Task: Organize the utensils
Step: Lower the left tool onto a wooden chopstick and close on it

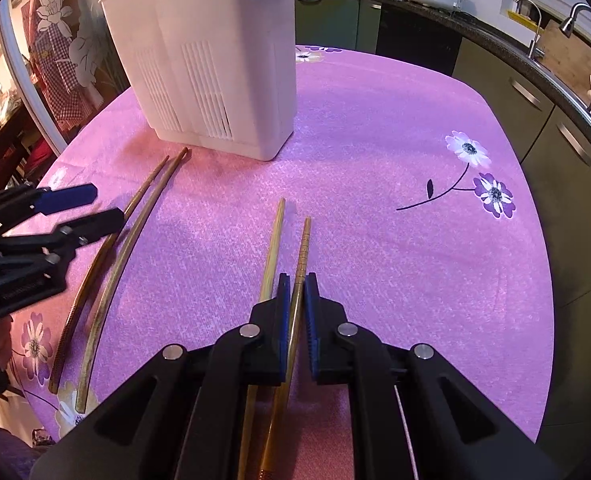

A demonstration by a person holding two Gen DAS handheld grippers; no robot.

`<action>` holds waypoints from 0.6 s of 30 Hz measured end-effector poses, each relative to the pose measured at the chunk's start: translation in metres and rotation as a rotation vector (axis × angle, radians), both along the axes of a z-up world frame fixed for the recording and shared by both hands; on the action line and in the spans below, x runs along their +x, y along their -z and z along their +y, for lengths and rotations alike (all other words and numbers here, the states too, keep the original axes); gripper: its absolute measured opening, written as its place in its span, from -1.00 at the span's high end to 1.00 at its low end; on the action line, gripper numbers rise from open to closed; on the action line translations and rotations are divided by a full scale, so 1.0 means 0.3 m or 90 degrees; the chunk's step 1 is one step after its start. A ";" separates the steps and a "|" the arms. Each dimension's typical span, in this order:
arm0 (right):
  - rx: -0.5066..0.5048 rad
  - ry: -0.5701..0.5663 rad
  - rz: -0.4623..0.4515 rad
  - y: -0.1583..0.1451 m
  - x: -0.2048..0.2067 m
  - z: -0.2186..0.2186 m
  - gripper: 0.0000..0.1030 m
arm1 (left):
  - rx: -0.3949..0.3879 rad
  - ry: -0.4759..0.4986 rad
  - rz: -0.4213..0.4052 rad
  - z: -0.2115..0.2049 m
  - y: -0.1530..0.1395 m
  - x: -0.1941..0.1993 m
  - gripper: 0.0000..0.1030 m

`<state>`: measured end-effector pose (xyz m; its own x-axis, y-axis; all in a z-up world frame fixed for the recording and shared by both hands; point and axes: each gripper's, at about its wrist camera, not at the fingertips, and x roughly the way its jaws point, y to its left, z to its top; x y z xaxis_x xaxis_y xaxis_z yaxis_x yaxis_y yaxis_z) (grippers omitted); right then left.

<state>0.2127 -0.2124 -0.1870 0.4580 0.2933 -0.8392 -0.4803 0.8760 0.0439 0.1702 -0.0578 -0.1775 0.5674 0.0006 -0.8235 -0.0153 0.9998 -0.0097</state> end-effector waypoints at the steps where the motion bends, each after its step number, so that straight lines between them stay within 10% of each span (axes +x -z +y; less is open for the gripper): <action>1: -0.001 0.001 -0.002 0.001 -0.002 0.000 0.84 | 0.000 0.001 0.004 -0.005 0.007 0.004 0.05; 9: -0.026 0.026 -0.037 0.002 -0.014 0.017 0.75 | 0.006 0.005 0.003 -0.023 0.015 0.037 0.79; 18: 0.003 0.046 -0.016 -0.001 0.012 0.009 0.88 | 0.009 0.039 -0.001 -0.027 0.018 0.038 0.88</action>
